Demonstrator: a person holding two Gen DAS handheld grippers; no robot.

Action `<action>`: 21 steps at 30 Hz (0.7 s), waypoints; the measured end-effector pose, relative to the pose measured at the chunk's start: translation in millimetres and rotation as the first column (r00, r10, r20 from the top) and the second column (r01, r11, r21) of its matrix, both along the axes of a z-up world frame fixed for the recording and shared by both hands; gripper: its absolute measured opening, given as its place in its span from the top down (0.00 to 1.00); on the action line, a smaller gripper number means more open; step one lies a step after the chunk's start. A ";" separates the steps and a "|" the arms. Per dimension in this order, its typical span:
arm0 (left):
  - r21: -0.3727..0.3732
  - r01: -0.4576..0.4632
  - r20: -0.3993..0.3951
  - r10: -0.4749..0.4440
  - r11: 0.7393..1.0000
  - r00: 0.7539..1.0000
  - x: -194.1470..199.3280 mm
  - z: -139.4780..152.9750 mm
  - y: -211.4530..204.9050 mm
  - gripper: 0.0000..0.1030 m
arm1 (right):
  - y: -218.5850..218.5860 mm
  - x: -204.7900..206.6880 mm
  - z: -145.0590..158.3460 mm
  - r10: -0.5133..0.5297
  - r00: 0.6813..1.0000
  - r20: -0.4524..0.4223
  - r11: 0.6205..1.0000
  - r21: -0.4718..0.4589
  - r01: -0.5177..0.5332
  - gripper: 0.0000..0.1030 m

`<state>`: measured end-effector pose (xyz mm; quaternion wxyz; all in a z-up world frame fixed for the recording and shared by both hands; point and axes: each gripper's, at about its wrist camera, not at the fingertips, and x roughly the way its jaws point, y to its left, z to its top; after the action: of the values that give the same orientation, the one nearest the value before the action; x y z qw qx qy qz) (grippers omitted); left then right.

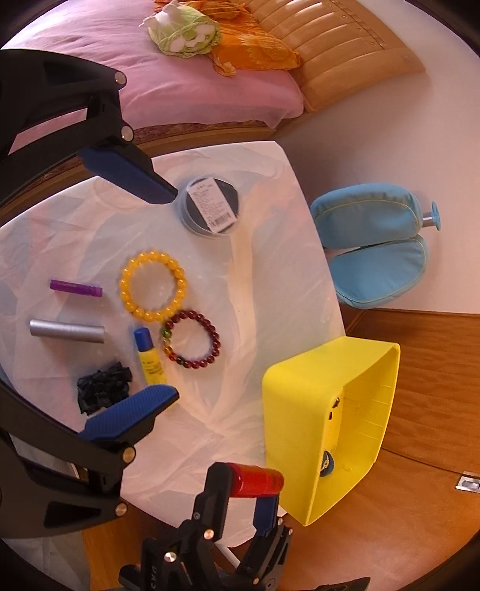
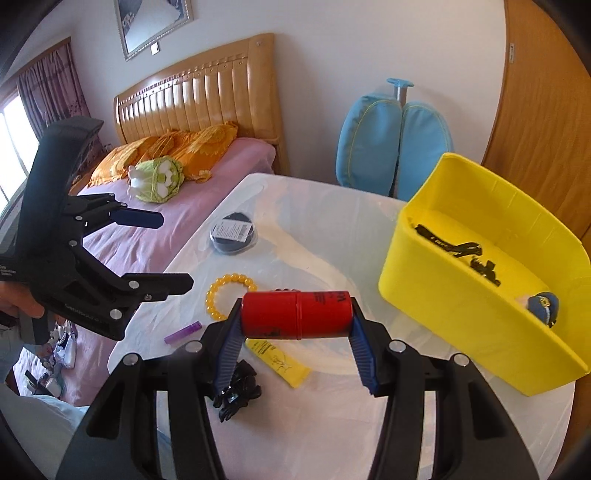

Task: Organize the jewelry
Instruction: 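Carry the red cylinder into the yellow bin with the right gripper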

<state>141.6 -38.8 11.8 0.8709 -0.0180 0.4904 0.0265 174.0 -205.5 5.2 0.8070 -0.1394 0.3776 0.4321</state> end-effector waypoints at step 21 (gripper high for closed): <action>0.053 0.142 0.070 -0.145 0.988 0.987 183.5 36.2 -142.7 0.07 | -145.4 179.4 13.7 -0.241 0.970 0.023 0.970 -0.013 0.242 0.47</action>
<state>325.1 -181.4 48.0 0.8882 0.0374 0.4572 -0.0252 353.4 -350.9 18.9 0.8563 -0.1033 0.3867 0.3263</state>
